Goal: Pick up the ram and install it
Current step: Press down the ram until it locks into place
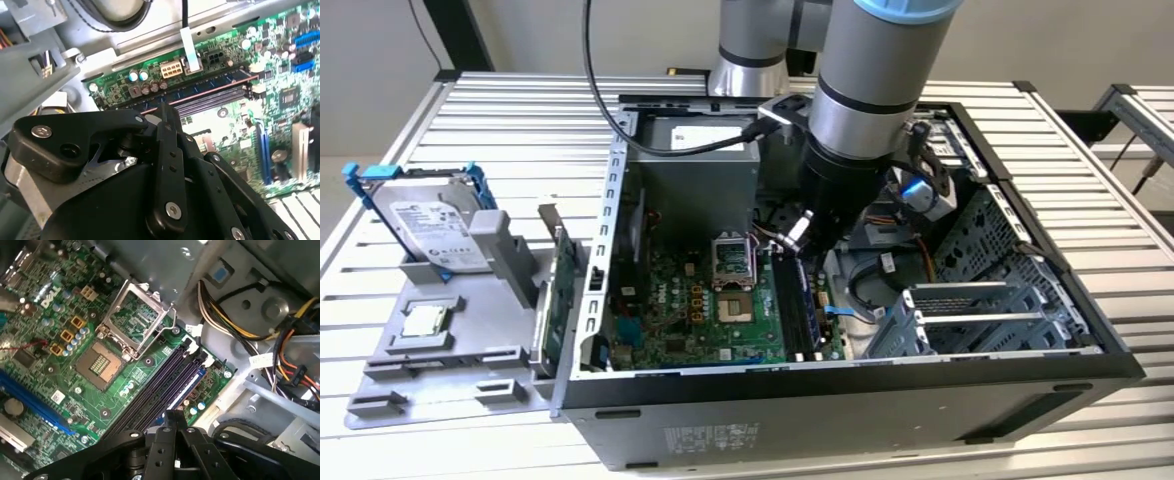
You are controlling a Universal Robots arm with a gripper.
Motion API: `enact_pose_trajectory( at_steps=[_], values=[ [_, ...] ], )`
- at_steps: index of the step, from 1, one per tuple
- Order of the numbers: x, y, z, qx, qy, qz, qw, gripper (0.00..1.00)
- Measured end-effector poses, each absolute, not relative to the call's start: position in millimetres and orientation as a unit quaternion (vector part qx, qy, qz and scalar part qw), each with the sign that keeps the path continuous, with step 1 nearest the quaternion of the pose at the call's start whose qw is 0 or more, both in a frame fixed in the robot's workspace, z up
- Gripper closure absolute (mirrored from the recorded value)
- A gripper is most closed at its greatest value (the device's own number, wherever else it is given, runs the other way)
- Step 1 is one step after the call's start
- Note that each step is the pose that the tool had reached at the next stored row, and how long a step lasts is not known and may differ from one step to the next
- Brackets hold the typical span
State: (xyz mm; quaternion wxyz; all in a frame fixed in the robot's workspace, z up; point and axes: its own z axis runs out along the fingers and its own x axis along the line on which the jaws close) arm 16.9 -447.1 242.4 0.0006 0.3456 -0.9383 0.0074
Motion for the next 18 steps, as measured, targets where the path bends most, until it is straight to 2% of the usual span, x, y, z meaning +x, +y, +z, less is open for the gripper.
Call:
enact_pose_trajectory(
  at_steps=[18],
  values=[
    [16.9, -447.0, 242.4, 0.488, -0.873, 0.007, -0.001, 1.00]
  ],
)
